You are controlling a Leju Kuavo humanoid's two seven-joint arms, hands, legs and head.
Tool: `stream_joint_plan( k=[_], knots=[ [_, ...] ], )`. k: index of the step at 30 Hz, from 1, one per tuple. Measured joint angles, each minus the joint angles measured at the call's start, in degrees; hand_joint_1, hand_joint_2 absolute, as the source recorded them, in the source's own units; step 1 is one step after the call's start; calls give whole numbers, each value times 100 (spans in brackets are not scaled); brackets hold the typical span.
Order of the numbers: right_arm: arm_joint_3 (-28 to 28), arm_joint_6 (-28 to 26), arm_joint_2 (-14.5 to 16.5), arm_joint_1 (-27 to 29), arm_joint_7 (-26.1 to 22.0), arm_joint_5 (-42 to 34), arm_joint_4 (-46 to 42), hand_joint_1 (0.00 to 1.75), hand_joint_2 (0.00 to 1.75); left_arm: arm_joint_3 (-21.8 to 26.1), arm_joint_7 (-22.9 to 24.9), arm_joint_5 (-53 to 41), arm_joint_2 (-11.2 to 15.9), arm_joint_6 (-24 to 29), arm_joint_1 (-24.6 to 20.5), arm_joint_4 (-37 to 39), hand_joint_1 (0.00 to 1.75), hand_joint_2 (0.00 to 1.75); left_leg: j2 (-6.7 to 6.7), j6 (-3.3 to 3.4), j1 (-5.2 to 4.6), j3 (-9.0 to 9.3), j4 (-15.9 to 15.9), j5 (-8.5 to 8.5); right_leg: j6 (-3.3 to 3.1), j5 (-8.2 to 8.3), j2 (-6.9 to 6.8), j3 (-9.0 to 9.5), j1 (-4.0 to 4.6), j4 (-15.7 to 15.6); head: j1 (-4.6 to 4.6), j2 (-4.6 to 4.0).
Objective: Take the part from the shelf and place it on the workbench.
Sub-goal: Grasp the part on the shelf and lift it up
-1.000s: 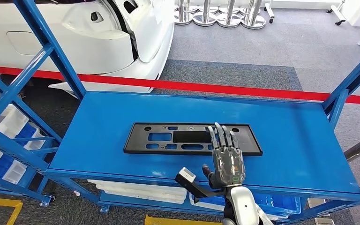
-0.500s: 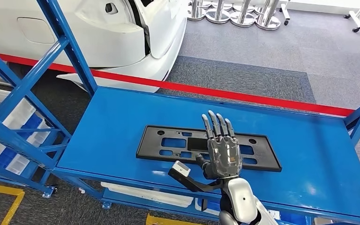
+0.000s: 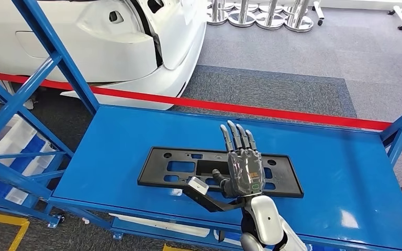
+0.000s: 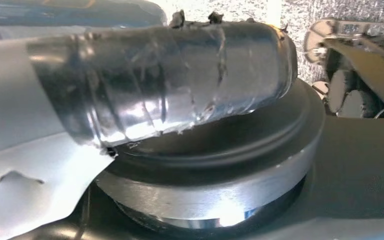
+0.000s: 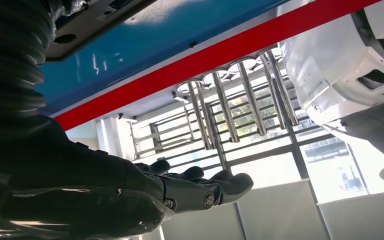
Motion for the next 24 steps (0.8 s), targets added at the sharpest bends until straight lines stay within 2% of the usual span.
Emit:
stream_joint_plan(
  k=[2,3,4,5,8,10,12,13,14,15,17,19,21,23,24],
  knots=[
    [10,-13,2,5,-14,-26,31,0,175,0,-10,1,4,4,19,2,0,0,5,2,19,298,-767,489,34,-71,22,73,11,17,1,0],
    [15,-19,4,2,-22,-30,42,0,175,0,-16,1,5,5,28,3,0,0,5,27,25,440,-1120,646,59,-112,36,94,24,38,4,0],
    [19,-23,5,-2,-27,-33,48,0,175,0,-20,1,4,7,35,4,0,0,2,57,27,525,-1340,721,83,-144,43,104,36,53,10,0],
    [26,-27,7,-7,-31,-32,51,0,175,0,-22,1,2,7,36,5,0,0,-4,98,23,559,-1443,726,112,-172,47,104,48,61,13,0],
    [65,-28,10,-22,-37,-20,55,0,175,-1,-32,2,-14,4,30,5,0,0,-13,204,45,572,-1468,711,192,-275,50,76,46,152,23,0],
    [83,-27,9,-34,-37,-8,55,0,175,-2,-39,6,-25,-1,27,4,0,0,-8,243,66,578,-1475,729,267,-567,57,-132,31,639,49,0],
    [97,-24,8,-36,-37,1,55,0,175,-2,-42,13,-27,-5,28,4,0,0,-9,259,63,569,-1475,728,322,-931,55,-500,12,1413,69,0],
    [106,-21,8,-33,-37,5,56,0,175,-2,-45,15,-28,-7,28,4,0,0,-11,262,60,566,-1475,726,330,-1022,55,-655,8,1704,69,0],
    [117,-17,8,-31,-37,7,56,0,175,-2,-47,17,-28,-8,28,4,0,0,-14,265,55,565,-1475,724,323,-998,56,-724,7,1798,71,0],
    [127,-14,8,-31,-37,11,57,0,175,-2,-50,17,-28,-8,28,4,0,0,-19,267,47,568,-1475,723,300,-879,56,-697,9,1688,71,0],
    [145,-11,9,-41,-36,20,57,0,175,-2,-54,19,-30,-11,27,1,0,0,-34,268,28,579,-1475,725,206,-460,59,-368,27,938,71,0],
    [161,-11,12,-62,-36,29,56,0,175,-2,-57,19,-37,-18,25,-3,0,0,-41,248,6,577,-1472,737,125,-196,55,-64,62,271,69,0],
    [172,-11,16,-81,-37,33,55,0,175,-2,-56,19,-43,-22,25,-5,0,0,-39,199,0,567,-1478,765,93,-133,51,-2,88,92,65,0],
    [181,-11,18,-85,-35,34,56,0,175,-2,-55,19,-40,-18,27,-3,0,0,-36,134,0,564,-1496,778,54,-44,41,6,67,22,62,0],
    [186,-11,20,-85,-35,33,56,0,175,-2,-52,19,-37,-15,28,-3,0,0,-29,101,-3,543,-1443,699,33,12,33,19,52,-33,56,0]
  ],
)
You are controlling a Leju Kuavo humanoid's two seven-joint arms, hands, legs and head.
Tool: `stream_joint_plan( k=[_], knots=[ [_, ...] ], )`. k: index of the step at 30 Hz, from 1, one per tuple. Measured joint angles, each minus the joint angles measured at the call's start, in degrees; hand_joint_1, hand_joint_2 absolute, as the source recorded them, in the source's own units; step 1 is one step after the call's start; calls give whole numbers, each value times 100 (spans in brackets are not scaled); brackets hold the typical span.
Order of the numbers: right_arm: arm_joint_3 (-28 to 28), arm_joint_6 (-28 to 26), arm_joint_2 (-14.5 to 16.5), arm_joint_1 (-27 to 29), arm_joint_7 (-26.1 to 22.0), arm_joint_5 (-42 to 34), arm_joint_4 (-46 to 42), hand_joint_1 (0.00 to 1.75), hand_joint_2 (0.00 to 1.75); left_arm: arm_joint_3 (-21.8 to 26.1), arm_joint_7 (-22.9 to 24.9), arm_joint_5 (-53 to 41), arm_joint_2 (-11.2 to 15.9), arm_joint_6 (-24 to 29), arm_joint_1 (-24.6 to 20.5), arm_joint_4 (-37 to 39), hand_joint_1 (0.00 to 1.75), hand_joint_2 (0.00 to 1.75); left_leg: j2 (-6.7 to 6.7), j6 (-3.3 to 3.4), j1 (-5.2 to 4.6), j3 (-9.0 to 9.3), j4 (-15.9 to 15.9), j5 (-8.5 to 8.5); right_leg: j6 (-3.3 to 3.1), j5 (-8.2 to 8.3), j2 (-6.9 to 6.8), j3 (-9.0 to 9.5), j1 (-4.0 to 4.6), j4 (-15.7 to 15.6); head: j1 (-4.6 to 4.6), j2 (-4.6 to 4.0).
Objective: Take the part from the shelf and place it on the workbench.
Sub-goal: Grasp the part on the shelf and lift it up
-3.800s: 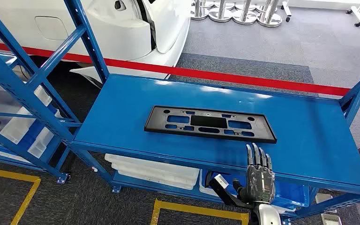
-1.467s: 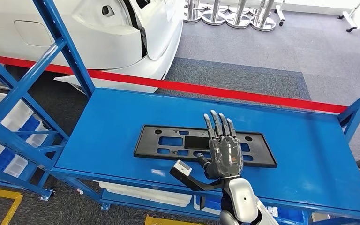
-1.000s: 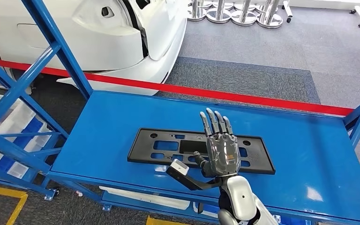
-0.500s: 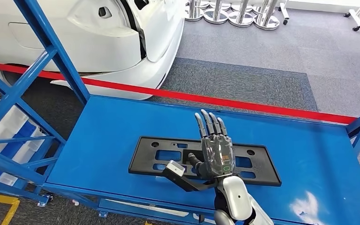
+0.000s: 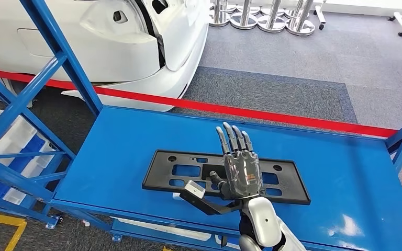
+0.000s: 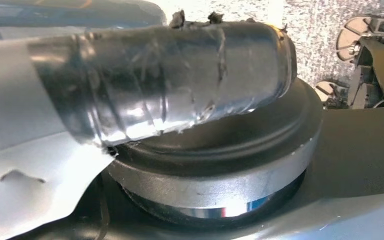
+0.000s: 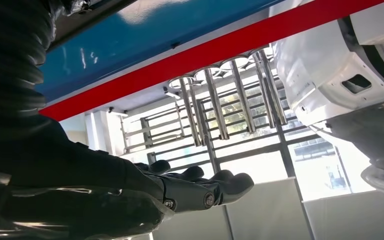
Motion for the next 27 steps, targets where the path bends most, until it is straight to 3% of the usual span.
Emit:
stream_joint_plan(
  k=[2,4,5,6,7,9,11,14,16,19,20,21,22,25,27],
  knots=[
    [14,1,7,1,0,-1,1,0,175,0,10,1,7,3,-5,1,0,0,15,-55,-1,-152,452,-402,-40,112,-20,-9,-22,-83,-18,0],
    [27,1,9,9,2,-4,4,0,175,0,23,3,13,4,-17,1,0,0,20,-97,1,-380,1221,-889,-63,191,-32,-89,-20,-93,-24,0],
    [32,2,9,14,3,-9,7,0,175,0,28,4,14,5,-21,0,0,0,20,-113,2,-429,1495,-1021,-62,227,-36,-140,-19,-84,-25,0],
    [37,2,8,17,5,-15,11,0,175,0,32,5,14,6,-20,0,0,0,21,-125,8,-385,1561,-1033,-58,256,-33,-194,-19,-71,-26,0],
    [40,2,7,20,6,-20,14,0,175,0,33,6,14,9,-12,1,0,0,21,-134,18,-232,1396,-944,-49,280,-25,-252,-20,-49,-25,0],
    [43,1,7,26,7,-25,16,0,175,0,23,7,10,19,14,3,0,0,20,-125,43,280,597,-685,-13,315,-5,-365,-21,32,-28,0],
    [44,0,0,28,13,-25,15,0,175,0,14,9,1,27,31,4,0,0,2,-40,38,613,8,-569,47,334,3,-435,-10,111,-20,0],
    [54,1,-9,36,26,-22,14,0,175,0,20,17,-9,25,38,4,0,0,-6,115,25,624,-89,-496,162,376,3,-461,-15,116,-3,0],
    [55,2,-16,40,32,-19,14,0,175,0,23,25,-16,23,36,3,0,0,12,185,56,566,-104,-404,247,163,5,-591,-29,380,25,0],
    [57,15,-22,71,34,-13,14,0,175,0,34,44,-19,26,31,3,0,0,30,221,63,441,-105,-309,343,-505,3,-1038,-66,1510,50,0],
    [60,25,-27,93,38,-15,14,0,175,0,40,52,-19,27,31,3,0,0,31,220,63,406,-104,-287,351,-620,3,-1126,-72,1792,50,0],
    [62,37,-33,115,43,-26,14,0,175,0,45,59,-19,29,30,3,0,0,31,215,61,380,-104,-269,345,-629,3,-1108,-74,1864,51,0],
    [65,46,-39,132,48,-44,14,0,175,0,47,64,-19,31,29,3,0,0,29,209,57,363,-104,-254,326,-542,4,-974,-74,1702,51,0],
    [71,56,-47,148,56,-129,14,0,175,0,49,75,-25,35,26,-1,0,0,25,174,38,351,-101,-230,196,-132,1,-207,-39,461,47,0],
    [72,44,-55,187,66,-185,16,0,175,0,52,94,-32,40,24,-3,0,0,26,119,33,336,-104,-215,133,-72,-4,-9,-6,81,45,0]
  ],
)
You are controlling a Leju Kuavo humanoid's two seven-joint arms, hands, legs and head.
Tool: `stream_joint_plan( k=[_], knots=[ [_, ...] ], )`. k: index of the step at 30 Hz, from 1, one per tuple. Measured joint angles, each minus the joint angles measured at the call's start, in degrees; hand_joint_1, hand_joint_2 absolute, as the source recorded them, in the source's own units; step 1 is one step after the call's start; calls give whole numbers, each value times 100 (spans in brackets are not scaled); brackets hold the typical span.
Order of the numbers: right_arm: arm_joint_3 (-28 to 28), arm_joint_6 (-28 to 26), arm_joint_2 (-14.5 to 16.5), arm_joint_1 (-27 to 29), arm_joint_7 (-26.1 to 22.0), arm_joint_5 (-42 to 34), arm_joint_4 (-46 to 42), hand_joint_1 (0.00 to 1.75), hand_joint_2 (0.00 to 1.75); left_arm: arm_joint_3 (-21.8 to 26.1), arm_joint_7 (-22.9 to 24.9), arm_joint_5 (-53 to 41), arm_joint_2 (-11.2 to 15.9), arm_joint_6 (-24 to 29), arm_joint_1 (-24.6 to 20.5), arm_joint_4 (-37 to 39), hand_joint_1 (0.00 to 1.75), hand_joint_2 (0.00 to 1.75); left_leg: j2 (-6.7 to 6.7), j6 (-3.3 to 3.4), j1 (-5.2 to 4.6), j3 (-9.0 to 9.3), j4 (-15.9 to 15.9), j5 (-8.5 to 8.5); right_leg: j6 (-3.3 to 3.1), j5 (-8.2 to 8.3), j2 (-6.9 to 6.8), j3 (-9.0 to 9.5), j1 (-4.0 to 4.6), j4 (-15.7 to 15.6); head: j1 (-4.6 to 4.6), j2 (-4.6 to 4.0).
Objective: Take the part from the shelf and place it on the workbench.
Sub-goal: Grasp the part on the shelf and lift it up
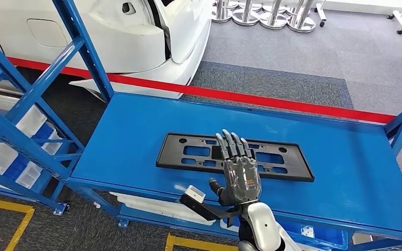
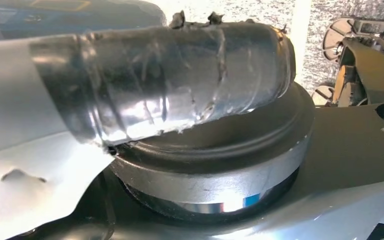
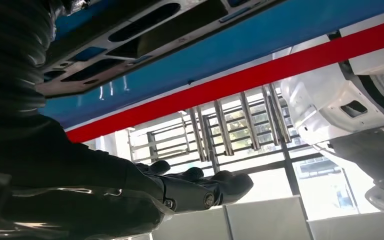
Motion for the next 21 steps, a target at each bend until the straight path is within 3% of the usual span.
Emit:
stream_joint_plan(
  k=[2,4,5,7,9,10,11,13,15,18,20,21],
  knots=[
    [-2,-25,-19,83,20,-35,4,0,175,0,3,24,1,16,0,1,0,0,2,-67,1,4,-33,16,-46,26,-4,11,-1,-63,-2,0],
    [-7,-62,-43,168,40,-44,9,0,175,1,9,44,11,39,2,1,0,0,10,-123,-1,-47,103,-101,-101,84,-10,61,-30,-170,-13,0],
    [-9,-80,-56,203,52,-50,14,0,175,2,16,57,17,48,0,0,0,0,16,-146,-1,-154,343,-250,-125,112,-15,83,-46,-219,-23,0],
    [-14,-105,-92,281,84,-77,34,0,175,2,37,83,26,57,-12,-1,0,0,22,-176,4,-509,1114,-631,-147,130,-21,87,-46,-243,-38,0],
    [-20,-120,-147,376,132,-98,66,0,175,2,49,103,32,60,-21,-2,0,0,26,-198,7,-731,1596,-753,-151,126,-25,81,-43,-225,-44,0],
    [-24,-132,-177,418,160,-100,84,0,175,2,51,114,36,62,-21,-1,0,0,28,-203,11,-694,1531,-654,-148,120,-20,79,-43,-212,-45,0],
    [-29,-149,-204,449,190,-104,99,0,175,3,50,125,40,68,-17,-1,0,0,29,-204,16,-556,1257,-474,-141,113,-12,80,-44,-197,-46,0],
    [-45,-204,-265,496,262,-115,131,0,175,4,46,149,45,83,-2,2,0,0,28,-183,23,-158,444,-123,-97,82,11,66,-36,-137,-48,0],
    [-64,-272,-348,541,343,-130,165,0,175,4,43,173,44,90,8,4,0,0,14,-118,12,30,13,-9,-37,57,21,29,-20,-81,-45,0],
    [-122,-399,-486,640,462,-170,217,0,175,6,40,203,38,87,12,5,0,0,-7,-5,11,2,-16,12,48,42,12,-8,-27,-50,-42,0],
    [-177,-484,-584,696,505,-199,251,0,175,7,36,217,31,84,10,5,0,0,0,52,35,-6,-30,41,123,-165,12,-148,-39,262,-21,0],
    [-198,-516,-633,718,515,-213,270,0,175,7,33,225,27,81,9,5,0,0,5,71,37,-13,-31,49,160,-352,12,-304,-46,596,-11,0]
  ],
)
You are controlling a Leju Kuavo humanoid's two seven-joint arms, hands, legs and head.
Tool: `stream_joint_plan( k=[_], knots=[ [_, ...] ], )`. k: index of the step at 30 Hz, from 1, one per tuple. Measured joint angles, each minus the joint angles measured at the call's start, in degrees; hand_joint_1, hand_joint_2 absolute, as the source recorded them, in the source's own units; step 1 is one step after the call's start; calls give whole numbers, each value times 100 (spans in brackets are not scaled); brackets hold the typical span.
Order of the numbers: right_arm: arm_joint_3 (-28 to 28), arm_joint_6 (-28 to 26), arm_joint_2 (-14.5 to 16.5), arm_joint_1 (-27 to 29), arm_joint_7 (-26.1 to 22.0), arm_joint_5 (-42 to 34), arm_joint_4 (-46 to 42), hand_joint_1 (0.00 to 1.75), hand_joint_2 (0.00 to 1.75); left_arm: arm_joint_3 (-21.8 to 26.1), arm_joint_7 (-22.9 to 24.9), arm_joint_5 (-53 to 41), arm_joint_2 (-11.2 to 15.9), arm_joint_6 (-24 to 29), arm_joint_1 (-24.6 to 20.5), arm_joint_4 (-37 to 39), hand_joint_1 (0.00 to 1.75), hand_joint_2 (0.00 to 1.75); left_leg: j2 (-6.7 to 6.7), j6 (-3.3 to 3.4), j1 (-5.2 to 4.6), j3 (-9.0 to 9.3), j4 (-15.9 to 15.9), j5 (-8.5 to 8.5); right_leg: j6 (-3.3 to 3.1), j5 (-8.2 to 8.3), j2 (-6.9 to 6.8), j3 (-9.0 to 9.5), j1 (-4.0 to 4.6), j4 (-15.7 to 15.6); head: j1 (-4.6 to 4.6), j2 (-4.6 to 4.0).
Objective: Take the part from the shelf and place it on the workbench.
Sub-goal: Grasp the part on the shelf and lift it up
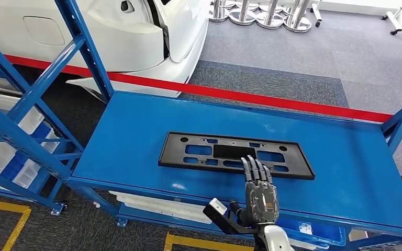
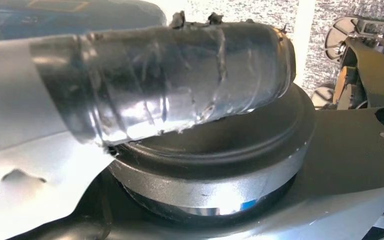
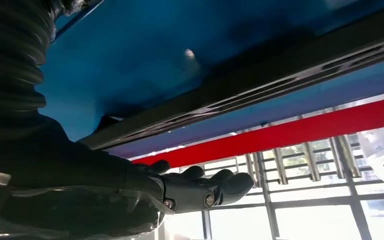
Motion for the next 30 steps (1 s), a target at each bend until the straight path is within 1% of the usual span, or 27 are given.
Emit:
stream_joint_plan(
  k=[1,2,3,4,5,6,7,8,10,11,12,14,15,16,18,19,20,21,22,23,24,25,26,27,29,30],
  knots=[
    [-13,-20,-42,23,4,-12,19,0,175,0,-2,8,0,0,0,0,0,0,3,14,-1,-12,1,4,29,-207,-1,-206,-8,432,10,0],
    [-19,-27,-71,47,5,-21,38,0,175,0,-4,16,0,-1,0,0,0,0,6,22,-3,-23,2,6,45,-364,-1,-395,-12,826,9,0],
    [-21,-27,-93,73,5,-32,57,0,175,0,-4,21,0,-1,0,0,0,0,6,24,-7,-29,3,8,49,-428,-1,-520,-13,1080,9,0],
    [-22,-24,-110,93,4,-40,77,0,175,0,-4,24,0,-1,0,0,0,0,4,24,-12,-31,3,8,38,-378,-1,-535,-12,1107,11,0],
    [-23,-21,-121,101,3,-45,94,0,175,0,-6,24,1,-2,0,0,0,0,0,24,-18,-27,3,8,17,-250,-1,-454,-10,938,10,0],
    [-24,-19,-131,102,-1,-49,109,0,175,0,-9,24,0,-4,-1,-1,0,0,-4,24,-25,-21,3,8,-9,-92,0,-323,-7,674,10,0],
    [-28,-18,-135,95,-10,-55,121,0,175,0,-15,24,-1,-6,-2,-1,0,0,-6,23,-31,-13,3,8,-47,84,1,-132,0,304,10,0],
    [-32,-18,-137,86,-25,-61,130,0,175,0,-24,24,-4,-10,-4,-2,0,0,-8,18,-40,-8,4,8,-91,203,3,54,16,-59,9,0],
    [-40,-20,-135,68,-64,-81,151,0,175,0,-42,24,-10,-18,-6,-4,0,0,-9,-17,-55,-9,4,9,-153,348,-5,317,48,-578,6,0],
    [-42,-22,-134,63,-87,-97,166,0,175,0,-48,24,-13,-21,-7,-4,0,0,-8,-47,-57,-10,-1,10,-172,355,-8,360,62,-676,3,0],
    [-41,-25,-133,61,-110,-114,184,0,175,0,-52,24,-13,-22,-7,-4,0,0,-8,-81,-54,-6,-13,15,-185,366,-12,362,63,-690,6,0],
    [-40,-34,-123,60,-164,-157,224,0,175,0,-61,24,-10,-20,-8,-4,0,0,-3,-145,-52,0,-1,-11,-234,410,-18,393,37,-765,1,0],
    [-39,-39,-116,58,-184,-172,238,0,175,0,-64,24,-8,-18,-8,-4,0,0,0,-166,-56,-4,19,-34,-254,434,-21,411,22,-805,-2,0],
    [-38,-44,-110,57,-196,-183,246,0,175,0,-66,24,-7,-17,-7,-4,0,0,2,-178,-59,-11,45,-58,-264,453,-25,428,10,-835,-7,0],
    [-37,-47,-105,55,-201,-190,252,0,175,0,-65,24,-6,-16,-7,-4,0,0,3,-185,-60,-23,75,-84,-267,457,-24,434,13,-844,-9,0],
    [-36,-52,-100,53,-205,-191,257,0,175,0,-65,24,-5,-16,-8,-4,0,0,3,-192,-59,-53,140,-131,-273,460,-25,435,13,-851,-13,0],
    [-31,-65,-85,49,-218,-201,280,0,175,-1,-63,24,-4,-18,-15,-4,0,0,5,-208,-55,-197,451,-299,-285,460,-27,433,13,-855,-17,0],
    [-22,-81,-67,45,-232,-212,325,0,175,-1,-58,24,-2,-19,-23,-5,0,0,6,-229,-52,-397,881,-486,-299,455,-31,431,14,-855,-22,0],
    [-13,-103,-47,40,-246,-225,381,0,175,-2,-54,24,2,-20,-31,-7,0,0,9,-249,-46,-530,1177,-572,-309,440,-34,430,15,-842,-27,0],
    [-3,-122,-28,36,-256,-238,443,0,175,-2,-52,24,8,-16,-34,-7,0,0,13,-257,-41,-551,1248,-538,-308,415,-32,432,16,-818,-30,0],
    [2,-136,-16,27,-258,-244,497,0,175,-2,-52,24,12,-10,-27,-7,0,0,17,-235,-42,-388,921,-383,-283,374,-23,428,27,-772,-32,0],
    [3,-148,-7,17,-258,-249,534,0,175,-2,-55,24,16,-3,-19,-6,0,0,20,-196,-44,-172,476,-200,-250,338,-14,424,37,-736,-27,0],
    [1,-156,-1,9,-255,-254,560,0,175,-2,-57,24,18,3,-9,-5,0,0,22,-149,-48,-23,156,-116,-210,316,-7,423,47,-704,-25,0],
    [0,-166,1,6,-250,-260,579,0,175,-2,-55,24,17,5,-2,-4,0,0,21,-103,-52,39,6,-115,-173,306,-2,415,58,-663,-19,0],
    [-3,-185,-7,16,-232,-275,598,0,175,-3,-49,24,12,5,6,-4,0,0,25,-39,-30,67,2,-126,-121,288,6,383,55,-573,-11,0],
    [-4,-192,-15,23,-224,-281,607,0,175,-4,-48,24,8,4,7,-4,0,0,33,-13,-18,94,-2,-136,-90,231,9,312,52,-438,-5,0]
  ],
)
